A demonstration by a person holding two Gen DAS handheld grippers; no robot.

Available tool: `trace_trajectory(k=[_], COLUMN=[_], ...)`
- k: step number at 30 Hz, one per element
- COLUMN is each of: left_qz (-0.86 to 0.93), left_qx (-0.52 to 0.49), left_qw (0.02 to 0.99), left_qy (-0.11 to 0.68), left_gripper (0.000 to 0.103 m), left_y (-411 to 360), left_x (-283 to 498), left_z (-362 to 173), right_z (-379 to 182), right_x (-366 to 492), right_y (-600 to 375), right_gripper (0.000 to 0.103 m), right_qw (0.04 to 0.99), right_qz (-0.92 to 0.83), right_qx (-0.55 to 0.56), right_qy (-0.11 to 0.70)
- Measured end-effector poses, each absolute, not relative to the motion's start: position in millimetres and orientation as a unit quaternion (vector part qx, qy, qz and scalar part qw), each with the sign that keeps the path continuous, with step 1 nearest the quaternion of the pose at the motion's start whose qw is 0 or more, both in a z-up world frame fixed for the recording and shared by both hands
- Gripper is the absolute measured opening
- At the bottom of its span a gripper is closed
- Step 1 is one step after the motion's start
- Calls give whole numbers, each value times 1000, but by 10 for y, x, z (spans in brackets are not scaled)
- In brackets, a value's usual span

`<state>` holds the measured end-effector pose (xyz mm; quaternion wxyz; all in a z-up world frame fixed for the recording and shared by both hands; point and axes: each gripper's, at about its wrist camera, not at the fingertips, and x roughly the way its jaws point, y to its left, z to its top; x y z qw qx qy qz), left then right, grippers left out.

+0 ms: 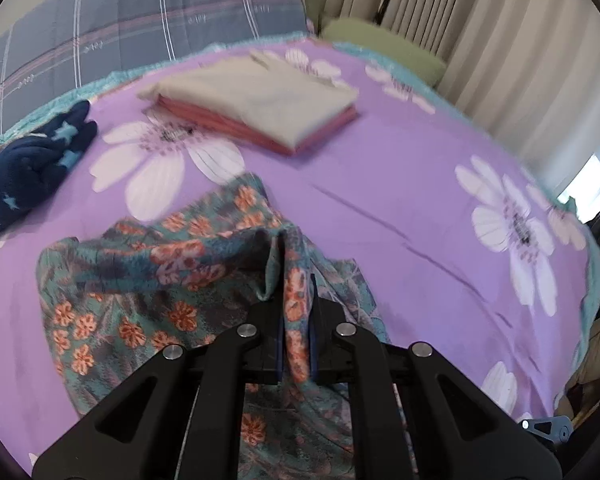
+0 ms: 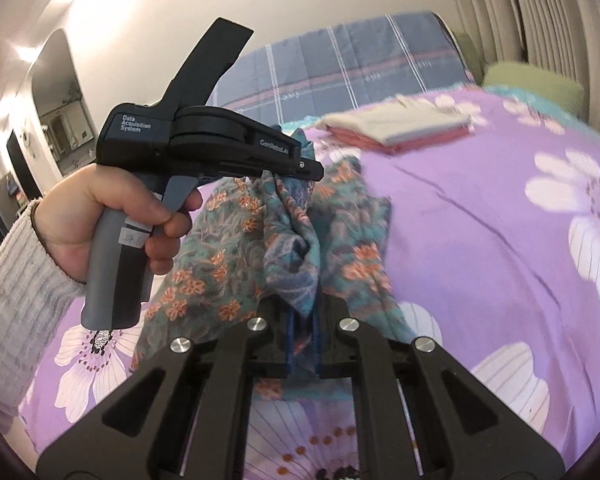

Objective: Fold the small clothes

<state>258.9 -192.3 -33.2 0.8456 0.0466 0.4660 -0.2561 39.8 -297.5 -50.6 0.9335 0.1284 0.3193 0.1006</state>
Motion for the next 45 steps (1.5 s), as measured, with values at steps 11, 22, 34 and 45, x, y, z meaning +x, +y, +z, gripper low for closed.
trace_trajectory(k=[11,22,34,45], left_qz=[-263,-231,-165,-66], left_qx=[116,115,139,183], left_qw=[860,883,882,896], left_qy=[422,391,419,399], left_gripper=[51,66,69,75], left_y=[-2079,-1083,-902,-729], left_x=[2313,1080,595,597], left_z=[-196,-131,-719,-848], right_z=[-686,-710,-608,-597], right_x=[433,476,507,510], right_y=[-3213,-3296,-3309,-3466], right_gripper=[6,6,6,6], right_qw=[917,903,896,883], right_qz=[113,131,131,132], right_qx=[175,209,227,264], right_qy=[340,351,359,364])
